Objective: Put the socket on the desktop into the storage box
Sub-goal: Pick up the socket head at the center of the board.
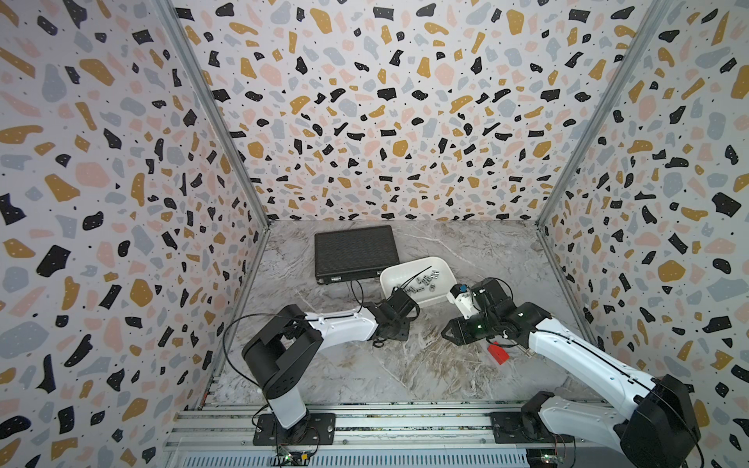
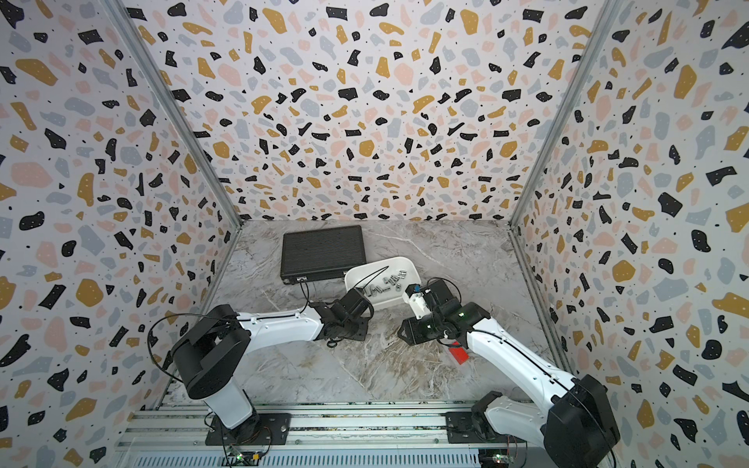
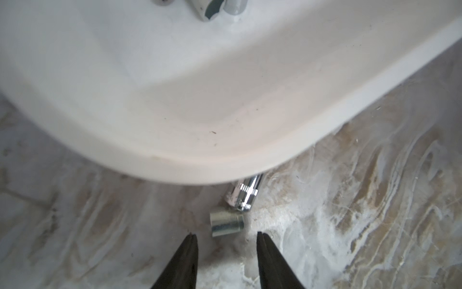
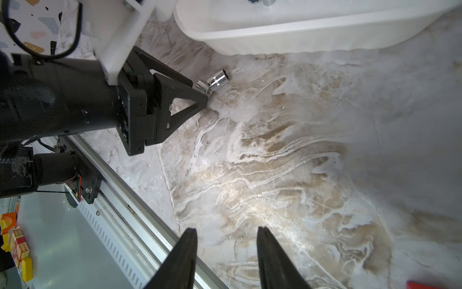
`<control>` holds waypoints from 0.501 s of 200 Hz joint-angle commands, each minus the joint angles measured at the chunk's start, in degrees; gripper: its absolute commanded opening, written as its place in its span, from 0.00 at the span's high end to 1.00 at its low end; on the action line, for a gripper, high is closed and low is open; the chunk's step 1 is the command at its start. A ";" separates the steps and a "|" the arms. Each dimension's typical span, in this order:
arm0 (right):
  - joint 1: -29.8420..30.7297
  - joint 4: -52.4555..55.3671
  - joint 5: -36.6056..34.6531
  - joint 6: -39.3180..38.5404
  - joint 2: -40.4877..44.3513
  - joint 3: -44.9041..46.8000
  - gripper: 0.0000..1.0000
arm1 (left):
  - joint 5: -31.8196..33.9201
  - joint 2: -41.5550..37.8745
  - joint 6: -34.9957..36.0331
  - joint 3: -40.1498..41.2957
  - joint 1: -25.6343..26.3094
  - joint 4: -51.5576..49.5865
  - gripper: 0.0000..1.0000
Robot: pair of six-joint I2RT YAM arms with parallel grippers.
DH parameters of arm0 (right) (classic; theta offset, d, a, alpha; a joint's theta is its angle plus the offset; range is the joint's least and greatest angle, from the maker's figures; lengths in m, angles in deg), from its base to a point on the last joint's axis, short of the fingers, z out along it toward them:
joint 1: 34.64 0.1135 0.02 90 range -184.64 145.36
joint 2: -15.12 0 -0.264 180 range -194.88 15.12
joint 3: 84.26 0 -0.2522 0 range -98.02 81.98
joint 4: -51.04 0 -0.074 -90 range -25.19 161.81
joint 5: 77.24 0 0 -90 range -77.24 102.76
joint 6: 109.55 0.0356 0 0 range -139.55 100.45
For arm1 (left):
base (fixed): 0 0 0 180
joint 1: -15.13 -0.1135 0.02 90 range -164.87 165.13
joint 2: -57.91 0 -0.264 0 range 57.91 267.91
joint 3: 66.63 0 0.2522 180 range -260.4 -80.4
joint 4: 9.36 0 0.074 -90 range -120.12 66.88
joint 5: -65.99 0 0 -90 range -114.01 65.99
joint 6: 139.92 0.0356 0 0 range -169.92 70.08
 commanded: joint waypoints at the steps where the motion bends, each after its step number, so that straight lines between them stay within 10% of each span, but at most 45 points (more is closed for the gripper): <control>1: -0.16 1.12 -0.61 -0.25 1.26 -0.35 0.56 | 1.56 0.87 1.12 -2.35 0.25 -0.34 0.59; 100: -0.15 1.36 -0.76 -0.66 1.24 -0.52 0.56 | 2.55 3.94 2.39 -4.59 0.20 -1.19 0.67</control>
